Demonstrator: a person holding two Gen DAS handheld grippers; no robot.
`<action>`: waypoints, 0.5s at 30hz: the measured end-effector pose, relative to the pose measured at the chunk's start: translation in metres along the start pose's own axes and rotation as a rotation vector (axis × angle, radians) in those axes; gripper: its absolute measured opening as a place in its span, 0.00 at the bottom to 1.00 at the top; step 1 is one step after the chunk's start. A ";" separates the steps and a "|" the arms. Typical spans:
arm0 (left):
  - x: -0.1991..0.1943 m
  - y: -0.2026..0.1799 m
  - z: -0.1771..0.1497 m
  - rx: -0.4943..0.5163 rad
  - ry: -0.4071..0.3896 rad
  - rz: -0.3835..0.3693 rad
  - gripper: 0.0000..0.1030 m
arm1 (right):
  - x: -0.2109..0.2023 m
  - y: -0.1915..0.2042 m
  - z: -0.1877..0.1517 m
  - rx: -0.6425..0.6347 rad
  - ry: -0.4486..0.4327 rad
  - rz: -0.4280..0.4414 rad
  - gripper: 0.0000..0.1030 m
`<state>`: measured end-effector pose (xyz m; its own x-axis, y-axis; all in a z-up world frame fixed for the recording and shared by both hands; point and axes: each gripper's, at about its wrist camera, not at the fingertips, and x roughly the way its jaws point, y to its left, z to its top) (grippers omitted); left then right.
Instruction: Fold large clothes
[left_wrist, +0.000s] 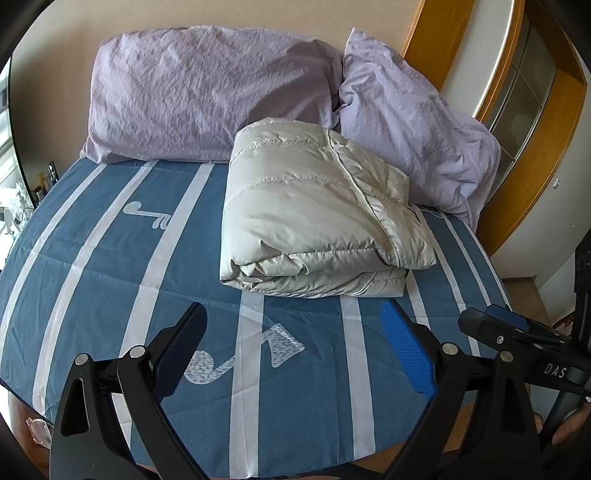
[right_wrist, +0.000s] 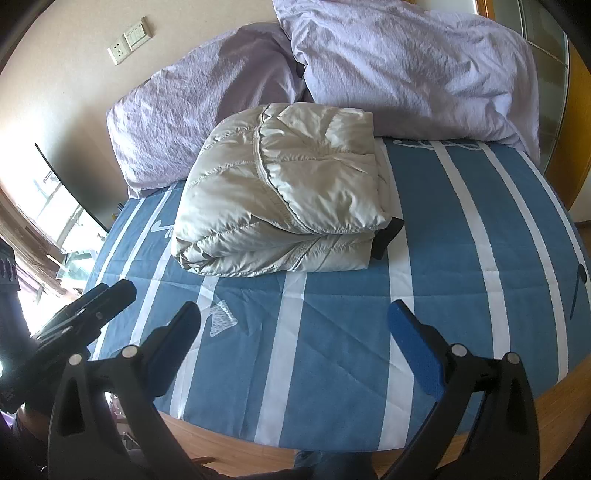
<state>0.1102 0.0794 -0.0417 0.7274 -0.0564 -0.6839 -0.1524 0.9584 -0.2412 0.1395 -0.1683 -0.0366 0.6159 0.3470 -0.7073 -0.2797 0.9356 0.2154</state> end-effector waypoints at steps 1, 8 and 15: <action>0.000 0.000 0.000 0.000 0.000 -0.001 0.93 | 0.000 0.000 0.000 0.000 0.001 0.000 0.98; 0.001 -0.001 -0.001 0.004 0.000 -0.006 0.93 | 0.001 0.000 0.000 0.001 0.001 0.001 0.98; 0.001 -0.002 -0.001 0.006 0.001 -0.007 0.93 | 0.002 0.000 -0.001 0.004 0.002 0.001 0.98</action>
<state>0.1107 0.0771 -0.0428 0.7281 -0.0636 -0.6825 -0.1430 0.9597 -0.2419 0.1406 -0.1674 -0.0385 0.6140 0.3476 -0.7087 -0.2772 0.9356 0.2188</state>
